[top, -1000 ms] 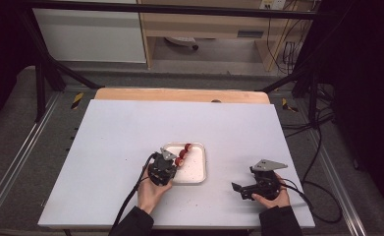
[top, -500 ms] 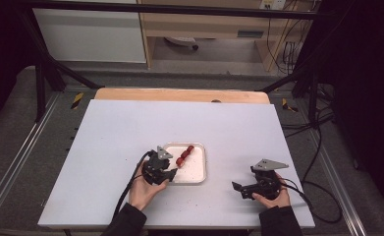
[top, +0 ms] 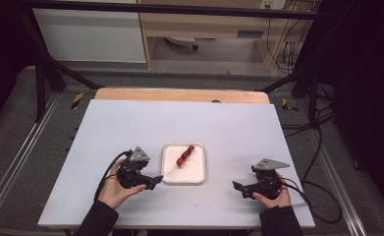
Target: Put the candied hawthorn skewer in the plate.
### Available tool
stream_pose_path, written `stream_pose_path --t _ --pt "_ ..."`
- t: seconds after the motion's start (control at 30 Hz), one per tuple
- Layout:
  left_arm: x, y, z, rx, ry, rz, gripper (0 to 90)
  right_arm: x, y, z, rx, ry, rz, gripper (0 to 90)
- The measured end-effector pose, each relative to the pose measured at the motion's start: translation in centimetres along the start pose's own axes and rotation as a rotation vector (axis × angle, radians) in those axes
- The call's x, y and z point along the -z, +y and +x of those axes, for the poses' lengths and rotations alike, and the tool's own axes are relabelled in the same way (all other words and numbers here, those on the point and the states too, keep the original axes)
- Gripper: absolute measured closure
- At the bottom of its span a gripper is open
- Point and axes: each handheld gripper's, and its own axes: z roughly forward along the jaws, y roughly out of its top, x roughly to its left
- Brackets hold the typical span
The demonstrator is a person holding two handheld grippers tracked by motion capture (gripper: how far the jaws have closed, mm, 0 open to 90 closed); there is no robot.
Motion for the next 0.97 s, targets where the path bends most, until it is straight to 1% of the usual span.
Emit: stream_pose_path --t 0.03,0.07,0.13,0.17,0.23,0.27,0.3,0.33,0.37,0.4,0.43,0.47,0.5,0.53,0.57,0.63,0.7,0.97 --pt "0.0 0.0 0.0 0.0 0.0 0.0 17.8 0.0 0.0 0.0 0.0 0.0 0.0 0.7" --pt "0.5 -1.0 0.5 0.004 0.019 -0.012 16.9 -0.1 0.0 0.0 0.002 -0.002 0.005 0.7" --pt "1.0 -2.0 1.0 0.006 0.04 -0.016 15.6 -0.1 -0.1 0.0 0.002 -0.002 0.008 0.7" --pt "1.0 -2.0 1.0 0.006 0.04 -0.016 15.0 -0.1 -0.1 0.0 0.002 -0.002 0.008 0.7" --pt "1.4 -3.0 1.5 0.016 0.059 -0.022 14.2 -0.2 -0.1 0.1 0.001 0.0 0.005 0.7" --pt "1.8 -4.0 2.0 0.027 0.087 -0.036 13.5 -0.2 -0.1 0.1 0.003 -0.003 0.012 0.7" --pt "1.8 -4.0 2.0 0.027 0.087 -0.036 13.4 -0.2 -0.1 0.1 0.003 -0.003 0.012 0.7" --pt "2.2 -5.1 2.4 0.026 0.112 -0.042 13.3 -0.2 -0.1 0.0 0.007 -0.003 0.016 0.7" --pt "2.2 -5.1 2.4 0.026 0.112 -0.042 13.1 -0.2 -0.1 0.1 0.009 -0.001 0.017 0.7" --pt "2.5 -6.2 2.8 0.034 0.124 -0.051 12.6 -0.2 -0.1 0.1 0.007 -0.002 0.023 0.7" --pt "2.5 -6.2 2.8 0.034 0.124 -0.051 12.5 -0.2 -0.1 0.1 0.007 -0.002 0.023 0.7" --pt "2.8 -7.2 3.3 0.061 0.116 -0.067 12.6 -0.2 -0.2 0.1 0.007 -0.003 0.025 0.6" --pt "2.8 -7.2 3.3 0.061 0.116 -0.067 12.6 -0.3 -0.2 0.1 0.011 -0.003 0.024 0.7" --pt "3.1 -8.0 3.6 0.076 0.103 -0.083 12.4 -0.3 -0.2 0.1 0.013 -0.002 0.022 0.7" --pt "3.1 -8.0 3.6 0.076 0.103 -0.083 12.2 -0.3 -0.2 0.1 0.009 -0.001 0.021 0.7" --pt "3.3 -8.5 3.9 0.081 0.101 -0.088 12.2 -0.3 -0.2 0.1 0.011 0.0 0.024 0.7" --pt "3.4 -8.6 4.0 0.077 0.1 -0.09 12.6 -0.3 -0.2 0.2 0.008 0.001 0.025 0.7" --pt "3.3 -8.8 4.2 0.09 0.089 -0.091 12.6 -0.3 -0.3 0.2 0.014 0.009 0.029 0.7"
